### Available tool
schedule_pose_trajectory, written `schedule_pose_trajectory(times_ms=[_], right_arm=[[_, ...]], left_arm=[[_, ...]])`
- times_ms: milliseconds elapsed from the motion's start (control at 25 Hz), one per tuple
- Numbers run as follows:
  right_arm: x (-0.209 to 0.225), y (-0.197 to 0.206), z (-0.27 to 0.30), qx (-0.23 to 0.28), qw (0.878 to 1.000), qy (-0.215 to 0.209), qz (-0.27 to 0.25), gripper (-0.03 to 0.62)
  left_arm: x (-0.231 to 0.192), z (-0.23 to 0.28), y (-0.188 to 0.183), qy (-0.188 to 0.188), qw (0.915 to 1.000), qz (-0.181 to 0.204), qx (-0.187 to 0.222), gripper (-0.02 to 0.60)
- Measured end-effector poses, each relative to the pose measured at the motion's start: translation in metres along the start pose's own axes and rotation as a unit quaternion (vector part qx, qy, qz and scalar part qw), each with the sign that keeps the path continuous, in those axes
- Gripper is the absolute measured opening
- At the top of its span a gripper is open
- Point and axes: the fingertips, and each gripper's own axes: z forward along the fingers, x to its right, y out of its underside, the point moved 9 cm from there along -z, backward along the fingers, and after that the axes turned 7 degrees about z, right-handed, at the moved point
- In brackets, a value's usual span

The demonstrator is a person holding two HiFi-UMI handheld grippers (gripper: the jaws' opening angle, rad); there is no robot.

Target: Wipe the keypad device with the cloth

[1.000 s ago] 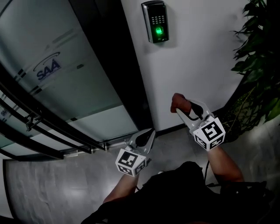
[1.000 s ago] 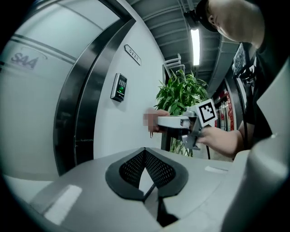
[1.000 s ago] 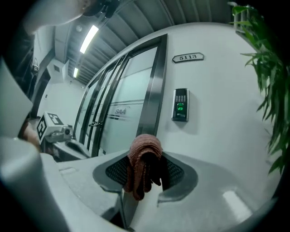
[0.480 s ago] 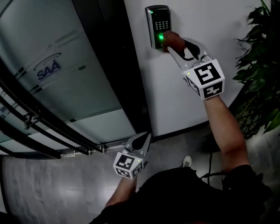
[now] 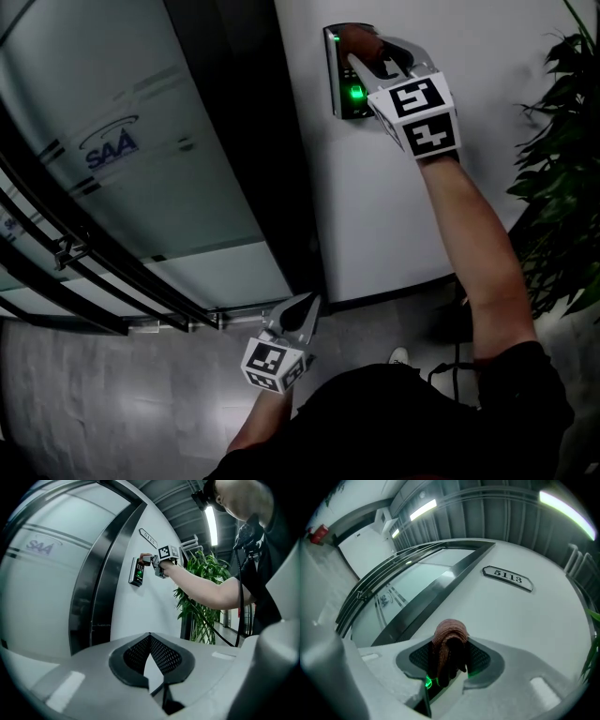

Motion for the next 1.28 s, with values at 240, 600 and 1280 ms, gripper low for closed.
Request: schedule_pose_trajectory(times_ms=[240,600,1280], right_arm=[[-0.001,0.009,0.014,-0.016,1.0,0.009,-0.013,0.149],[-0.01,0.023,0.01,-0.025,1.0,0.007,-0.012,0.149],[-0.032,0.066,-0.004,-0.058,0.998,-0.009,-0.002,0.149]], left_arm=[[-0.006,-0.003,0.004,-0.014,0.9999,-0.007,0.0,0.015],[-0.004,0.001,0.008,-0.004,0.9999,-0.014,-0.007,0.015],[-0.006,-0.001,0.006,-0.003,0.9999,-0.008,-0.013,0.015]])
